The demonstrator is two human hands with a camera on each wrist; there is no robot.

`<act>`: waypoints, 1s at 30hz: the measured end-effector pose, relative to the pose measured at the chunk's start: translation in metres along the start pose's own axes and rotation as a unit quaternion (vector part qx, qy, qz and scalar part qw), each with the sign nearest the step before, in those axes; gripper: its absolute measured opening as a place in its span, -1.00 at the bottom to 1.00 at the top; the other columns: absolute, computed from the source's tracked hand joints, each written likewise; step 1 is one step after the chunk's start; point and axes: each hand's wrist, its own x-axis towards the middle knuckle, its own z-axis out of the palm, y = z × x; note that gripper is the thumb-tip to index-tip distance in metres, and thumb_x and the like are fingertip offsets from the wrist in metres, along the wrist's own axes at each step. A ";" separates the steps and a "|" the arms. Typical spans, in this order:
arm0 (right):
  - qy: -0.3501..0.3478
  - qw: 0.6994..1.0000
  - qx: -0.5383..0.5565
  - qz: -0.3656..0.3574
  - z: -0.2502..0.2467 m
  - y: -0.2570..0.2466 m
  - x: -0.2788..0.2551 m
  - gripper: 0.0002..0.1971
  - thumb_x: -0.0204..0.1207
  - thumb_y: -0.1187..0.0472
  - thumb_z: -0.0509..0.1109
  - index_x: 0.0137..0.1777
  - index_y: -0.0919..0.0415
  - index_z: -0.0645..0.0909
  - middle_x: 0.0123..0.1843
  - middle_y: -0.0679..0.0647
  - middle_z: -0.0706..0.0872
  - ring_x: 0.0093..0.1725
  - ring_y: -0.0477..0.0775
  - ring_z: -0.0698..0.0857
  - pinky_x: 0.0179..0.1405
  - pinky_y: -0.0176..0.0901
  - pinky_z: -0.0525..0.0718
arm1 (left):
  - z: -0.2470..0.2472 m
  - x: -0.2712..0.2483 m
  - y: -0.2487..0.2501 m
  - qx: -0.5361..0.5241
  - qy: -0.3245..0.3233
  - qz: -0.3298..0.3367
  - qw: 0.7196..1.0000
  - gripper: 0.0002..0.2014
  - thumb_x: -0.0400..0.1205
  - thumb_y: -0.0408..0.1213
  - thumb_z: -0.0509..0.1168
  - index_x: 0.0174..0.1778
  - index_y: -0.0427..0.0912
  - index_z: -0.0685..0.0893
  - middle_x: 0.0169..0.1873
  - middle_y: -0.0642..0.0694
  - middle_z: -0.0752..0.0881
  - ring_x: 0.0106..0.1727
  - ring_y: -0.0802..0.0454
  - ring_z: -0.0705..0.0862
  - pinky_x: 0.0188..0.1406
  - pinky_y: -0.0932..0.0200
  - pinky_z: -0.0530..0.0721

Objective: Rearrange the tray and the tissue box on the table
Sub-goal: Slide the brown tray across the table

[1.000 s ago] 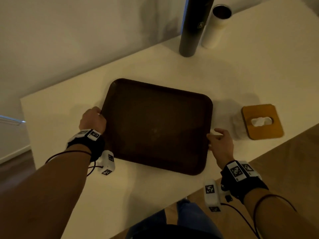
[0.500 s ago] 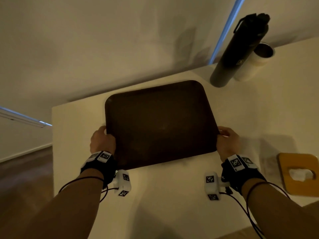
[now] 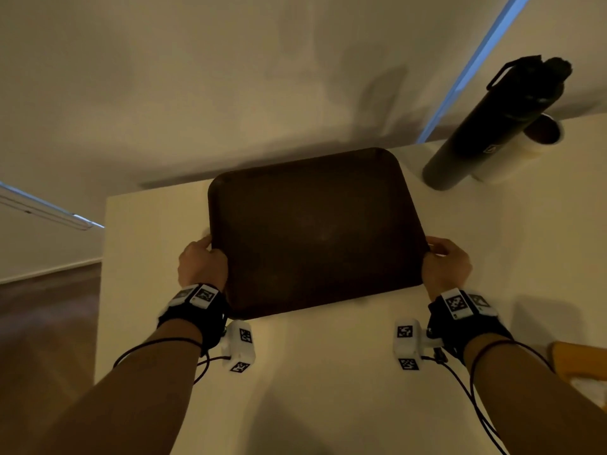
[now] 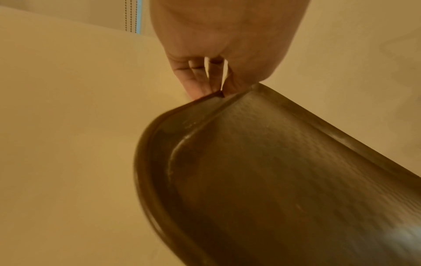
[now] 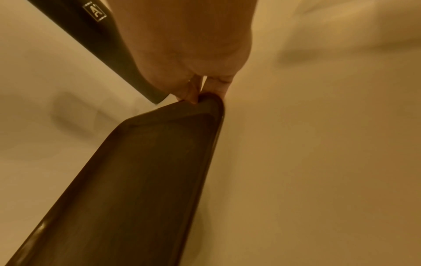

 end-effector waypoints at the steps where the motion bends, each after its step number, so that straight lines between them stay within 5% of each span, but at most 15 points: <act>1: 0.002 1.000 0.001 0.001 0.000 -0.001 0.001 -0.69 0.51 0.42 0.33 0.20 0.21 0.75 0.13 0.24 0.80 0.06 0.19 0.75 0.09 0.00 0.72 | 0.000 0.002 0.001 0.001 0.000 0.000 1.000 -0.47 0.54 -0.32 0.16 0.46 0.03 0.60 0.29 -0.27 0.73 0.18 -0.36 0.71 0.15 -0.10 0.69; 14: 0.005 1.000 0.001 -0.001 0.005 -0.006 0.003 -0.66 0.49 0.44 0.29 0.20 0.23 0.75 0.14 0.25 0.80 0.04 0.17 0.72 0.01 -0.12 0.64 | 0.000 0.013 0.008 0.009 -0.005 0.004 1.000 -0.46 0.54 -0.30 0.16 0.47 0.03 0.59 0.30 -0.25 0.72 0.20 -0.33 0.71 0.16 -0.09 0.68; 30: 0.005 1.000 0.015 0.007 0.007 -0.007 0.004 -0.68 0.50 0.41 0.32 0.20 0.20 0.74 0.17 0.23 0.79 0.13 0.24 0.74 0.10 -0.01 0.71 | 0.001 0.019 0.010 0.022 -0.012 0.016 1.000 -0.46 0.55 -0.32 0.15 0.49 0.00 0.57 0.36 -0.23 0.67 0.27 -0.32 0.67 0.15 -0.06 0.62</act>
